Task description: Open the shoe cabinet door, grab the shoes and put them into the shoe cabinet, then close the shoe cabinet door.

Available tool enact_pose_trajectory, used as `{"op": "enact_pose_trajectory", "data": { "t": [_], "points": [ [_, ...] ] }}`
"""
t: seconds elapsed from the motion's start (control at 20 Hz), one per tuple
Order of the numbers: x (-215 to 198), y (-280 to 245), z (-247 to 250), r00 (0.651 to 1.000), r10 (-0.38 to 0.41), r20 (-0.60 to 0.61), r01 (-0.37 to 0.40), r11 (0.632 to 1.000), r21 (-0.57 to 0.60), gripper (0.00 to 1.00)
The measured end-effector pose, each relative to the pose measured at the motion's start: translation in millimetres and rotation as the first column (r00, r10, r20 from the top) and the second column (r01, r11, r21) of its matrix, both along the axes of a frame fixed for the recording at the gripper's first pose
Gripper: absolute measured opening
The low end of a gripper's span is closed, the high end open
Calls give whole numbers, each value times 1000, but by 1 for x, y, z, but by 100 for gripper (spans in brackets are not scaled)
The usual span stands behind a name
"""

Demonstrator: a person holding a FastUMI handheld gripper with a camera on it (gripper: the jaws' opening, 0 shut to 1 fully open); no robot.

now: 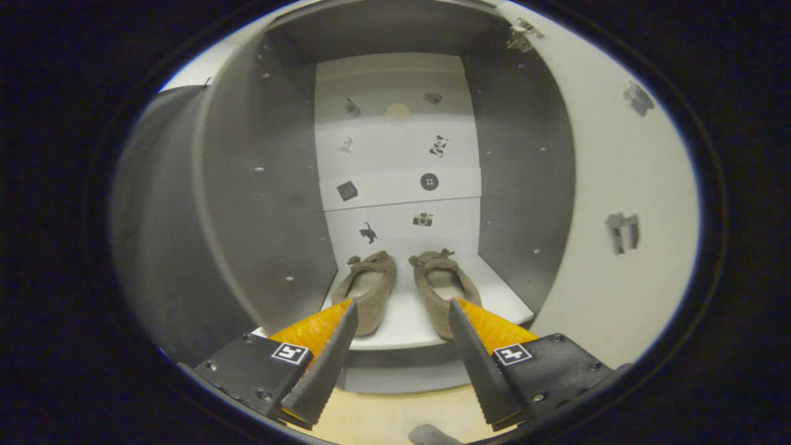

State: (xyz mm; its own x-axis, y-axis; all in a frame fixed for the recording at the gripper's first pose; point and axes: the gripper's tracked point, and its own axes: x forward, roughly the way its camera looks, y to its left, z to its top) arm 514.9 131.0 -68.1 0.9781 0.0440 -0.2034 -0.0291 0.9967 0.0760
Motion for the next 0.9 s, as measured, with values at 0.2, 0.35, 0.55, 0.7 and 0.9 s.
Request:
{"op": "enact_pose_trajectory", "data": {
  "t": [0.2,0.35,0.55,0.7,0.9],
  "points": [
    [-83,-9,9,998,-3,70,5,1000,-20,96],
    [-143,-21,14,994,-4,108,9,999,-48,97],
    [-209,-48,15,990,-25,139,30,999,-35,97],
    [-254,-79,14,985,-54,163,67,995,-79,97],
    [-309,-116,13,980,-89,180,107,990,-94,97]
  ]
}}
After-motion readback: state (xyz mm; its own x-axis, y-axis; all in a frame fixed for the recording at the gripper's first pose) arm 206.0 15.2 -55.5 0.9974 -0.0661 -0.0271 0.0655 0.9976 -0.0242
